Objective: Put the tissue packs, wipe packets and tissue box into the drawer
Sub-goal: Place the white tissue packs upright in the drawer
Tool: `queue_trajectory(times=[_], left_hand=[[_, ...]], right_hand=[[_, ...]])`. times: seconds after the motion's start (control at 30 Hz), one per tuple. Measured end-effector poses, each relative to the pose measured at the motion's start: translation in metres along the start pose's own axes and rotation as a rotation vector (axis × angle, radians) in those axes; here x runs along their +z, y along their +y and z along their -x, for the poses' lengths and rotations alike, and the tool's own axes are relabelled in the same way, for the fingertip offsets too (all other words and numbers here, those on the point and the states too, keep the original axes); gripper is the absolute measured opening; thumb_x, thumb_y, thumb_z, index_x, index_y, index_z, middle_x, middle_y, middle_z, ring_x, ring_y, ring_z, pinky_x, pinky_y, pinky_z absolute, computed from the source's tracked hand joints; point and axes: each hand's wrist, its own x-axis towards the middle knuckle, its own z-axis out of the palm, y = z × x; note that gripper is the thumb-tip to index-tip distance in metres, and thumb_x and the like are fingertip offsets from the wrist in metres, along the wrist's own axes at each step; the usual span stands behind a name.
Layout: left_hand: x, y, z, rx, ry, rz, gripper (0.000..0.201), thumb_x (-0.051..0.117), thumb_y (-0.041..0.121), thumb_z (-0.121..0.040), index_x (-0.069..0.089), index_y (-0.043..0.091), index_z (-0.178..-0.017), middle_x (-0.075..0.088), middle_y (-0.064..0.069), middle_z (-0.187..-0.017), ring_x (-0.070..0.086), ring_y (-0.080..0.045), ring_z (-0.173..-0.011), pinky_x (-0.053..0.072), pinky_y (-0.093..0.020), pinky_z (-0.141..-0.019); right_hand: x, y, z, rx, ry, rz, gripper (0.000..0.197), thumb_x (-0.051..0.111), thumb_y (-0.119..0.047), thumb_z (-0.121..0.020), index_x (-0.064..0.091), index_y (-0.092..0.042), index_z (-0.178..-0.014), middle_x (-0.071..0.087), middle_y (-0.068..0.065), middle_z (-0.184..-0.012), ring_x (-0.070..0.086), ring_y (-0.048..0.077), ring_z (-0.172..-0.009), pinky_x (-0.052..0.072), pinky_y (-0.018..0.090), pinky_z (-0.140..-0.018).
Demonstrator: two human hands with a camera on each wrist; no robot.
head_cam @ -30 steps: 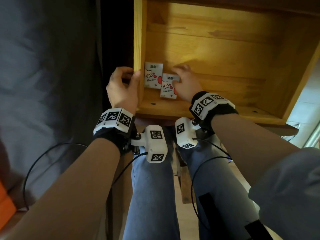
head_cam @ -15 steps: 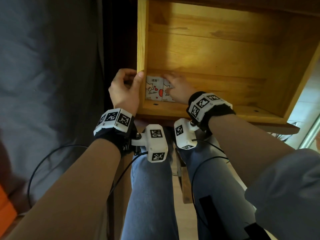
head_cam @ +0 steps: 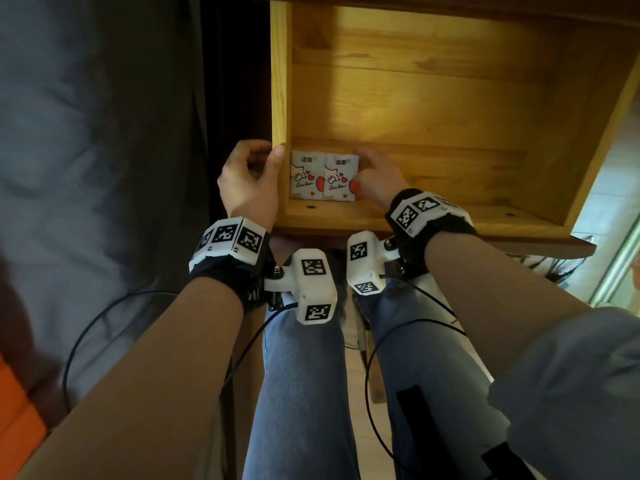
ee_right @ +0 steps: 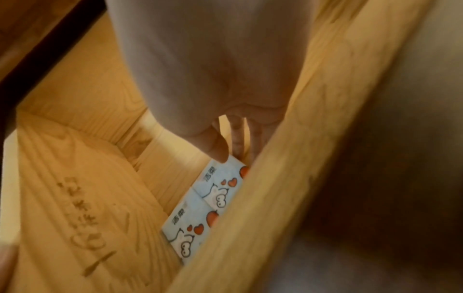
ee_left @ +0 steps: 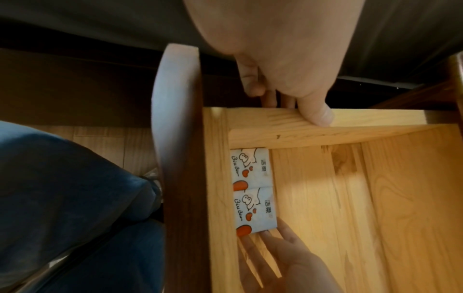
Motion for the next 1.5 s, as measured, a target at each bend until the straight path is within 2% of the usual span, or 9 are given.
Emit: queue_trajectory(times=[0.17, 0.43, 0.63, 0.8, 0.97, 1.03, 1.2, 1.33, 1.5], left_hand=[[-0.009, 0.009, 0.005, -0.056, -0.097, 0.002, 0.030, 0.055, 0.029, -0.090, 0.058, 0.017, -0.117, 0.061, 0.006, -0.105, 0.060, -0.010, -0.096, 0.052, -0.026, -0.087], [-0.004, 0.078, 0.015, 0.045, -0.086, -0.069, 0.024, 0.052, 0.018, -0.090, 0.060, 0.018, -0.113, 0.063, 0.001, -0.115, 0.059, -0.009, -0.093, 0.050, -0.021, -0.080], [0.030, 0.149, 0.020, 0.116, -0.227, -0.011, 0.017, 0.053, 0.011, -0.089, 0.063, 0.016, -0.102, 0.064, 0.003, -0.092, 0.062, -0.005, -0.070, 0.052, -0.017, -0.067], [0.060, 0.195, 0.012, 0.182, -0.209, 0.002, 0.017, 0.055, 0.013, -0.088, 0.063, 0.015, -0.103, 0.064, 0.003, -0.089, 0.063, -0.009, -0.065, 0.048, -0.023, -0.060], [0.080, 0.223, 0.004, 0.165, -0.243, -0.011, 0.036, 0.052, 0.019, -0.092, 0.050, 0.016, -0.128, 0.063, 0.000, -0.100, 0.065, -0.014, -0.074, 0.046, -0.018, -0.058], [0.086, 0.227, 0.000, 0.156, -0.261, -0.024, 0.043, 0.052, 0.022, -0.092, 0.044, 0.019, -0.134, 0.061, -0.004, -0.114, 0.066, -0.019, -0.084, 0.048, -0.020, -0.061], [0.094, 0.231, -0.009, 0.172, -0.223, -0.025, 0.048, 0.052, 0.025, -0.092, 0.038, 0.024, -0.138, 0.047, -0.001, -0.120, 0.063, -0.025, -0.099, 0.055, -0.042, -0.081], [0.097, 0.232, -0.015, 0.224, -0.199, 0.008, 0.041, 0.053, 0.026, -0.090, 0.047, 0.021, -0.131, 0.046, -0.002, -0.113, 0.063, -0.025, -0.099, 0.056, -0.042, -0.086], [0.086, 0.231, -0.028, 0.150, -0.191, 0.081, 0.023, 0.054, 0.041, -0.085, 0.055, 0.023, -0.100, 0.063, -0.009, -0.109, 0.066, -0.021, -0.089, 0.057, -0.032, -0.068]], right_hand=[[-0.015, 0.000, 0.011, 0.060, 0.044, -0.148, 0.056, 0.048, 0.001, -0.087, 0.035, -0.016, -0.139, 0.055, 0.012, -0.128, 0.057, 0.026, -0.114, 0.052, 0.038, -0.093], [-0.072, -0.022, 0.056, -0.113, 0.082, -0.184, 0.019, 0.053, -0.010, -0.088, 0.060, -0.009, -0.106, 0.066, 0.008, -0.105, 0.062, 0.014, -0.080, 0.053, 0.029, -0.073], [-0.130, -0.045, 0.078, -0.393, 0.559, -0.245, 0.014, 0.057, -0.020, -0.083, 0.063, -0.010, -0.075, 0.063, 0.003, -0.062, 0.064, 0.016, -0.054, 0.054, 0.028, -0.057], [-0.177, -0.057, 0.065, -0.497, 0.819, -0.234, 0.030, 0.067, -0.032, -0.076, 0.058, -0.011, -0.096, 0.061, 0.005, -0.088, 0.055, 0.008, -0.073, 0.052, 0.029, -0.064], [-0.203, -0.069, 0.048, -0.482, 0.648, -0.147, 0.064, 0.071, -0.040, -0.073, 0.047, -0.013, -0.126, 0.044, 0.006, -0.120, 0.050, 0.004, -0.082, 0.052, 0.027, -0.074], [-0.209, -0.073, 0.043, -0.470, 0.590, -0.058, 0.061, 0.071, -0.039, -0.074, 0.050, -0.010, -0.123, 0.042, 0.009, -0.126, 0.051, 0.011, -0.094, 0.052, 0.034, -0.083], [-0.214, -0.082, 0.033, -0.529, 0.524, 0.040, 0.056, 0.076, -0.035, -0.069, 0.055, -0.006, -0.111, 0.049, 0.011, -0.120, 0.045, 0.009, -0.094, 0.032, 0.013, -0.073], [-0.206, -0.086, 0.031, -0.608, 0.423, 0.033, 0.043, 0.074, -0.036, -0.070, 0.060, -0.008, -0.100, 0.065, 0.007, -0.101, 0.057, 0.011, -0.084, 0.044, 0.023, -0.067], [-0.205, -0.096, 0.034, -0.603, 0.329, -0.097, 0.045, 0.077, -0.023, -0.068, 0.058, -0.007, -0.105, 0.064, -0.002, -0.095, 0.059, 0.003, -0.081, 0.044, 0.010, -0.068]])
